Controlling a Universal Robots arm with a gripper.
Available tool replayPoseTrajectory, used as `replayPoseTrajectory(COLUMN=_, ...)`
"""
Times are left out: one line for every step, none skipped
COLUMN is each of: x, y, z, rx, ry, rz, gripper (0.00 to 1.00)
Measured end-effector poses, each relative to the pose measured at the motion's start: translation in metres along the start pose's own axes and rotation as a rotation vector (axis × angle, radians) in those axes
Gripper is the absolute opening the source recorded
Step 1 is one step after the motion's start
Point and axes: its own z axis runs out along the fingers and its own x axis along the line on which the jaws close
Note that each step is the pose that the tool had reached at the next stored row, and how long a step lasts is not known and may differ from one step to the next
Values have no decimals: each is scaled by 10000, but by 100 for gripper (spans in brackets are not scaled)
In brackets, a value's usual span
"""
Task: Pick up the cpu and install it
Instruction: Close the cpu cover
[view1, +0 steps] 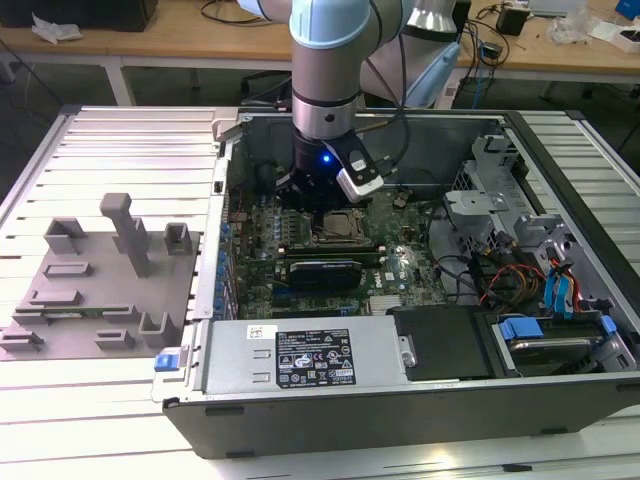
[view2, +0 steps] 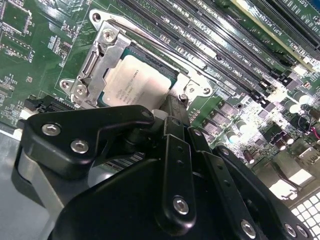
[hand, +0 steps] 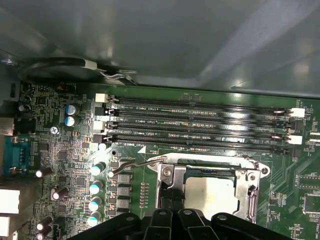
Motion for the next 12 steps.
replayPoseTrajectory(x=0, y=0, z=1, rx=-1, ry=-1, rz=0, gripper=11)
replayPoseTrajectory(x=0, y=0, z=1, rx=-1, ry=-1, rz=0, gripper=11)
replayPoseTrajectory(x=0, y=0, z=1, rx=-2, ry=-1, rz=0, gripper=11)
replayPoseTrajectory(x=0, y=0, z=2, rx=-1, ry=-1, rz=0, gripper=11)
replayPoseTrajectory(x=0, y=0, z=4, rx=-1, ry=0, rz=0, gripper=11)
replayPoseTrajectory(x=0, y=0, z=4, rx=-1, ry=1, rz=1, gripper=11)
replayPoseTrajectory(x=0, y=0, z=5, rx=-1, ry=-1, rz=0, gripper=11)
replayPoseTrajectory(x=0, y=0, z=5, rx=-2, ry=-1, rz=0, gripper=11)
replayPoseTrajectory(x=-1, y=1, z=-2, rx=-7, ry=-6, rz=1, gripper=11)
replayPoseTrajectory(x=-2, y=2, z=-11, rx=-11, ry=-8, rz=1, gripper=11)
replayPoseTrajectory(x=-1, y=1, z=-19, rx=-7, ry=-6, rz=0, gripper=11)
replayPoseTrajectory(x=-1, y=0, z=-28, rx=-4, ry=-3, rz=1, gripper=11)
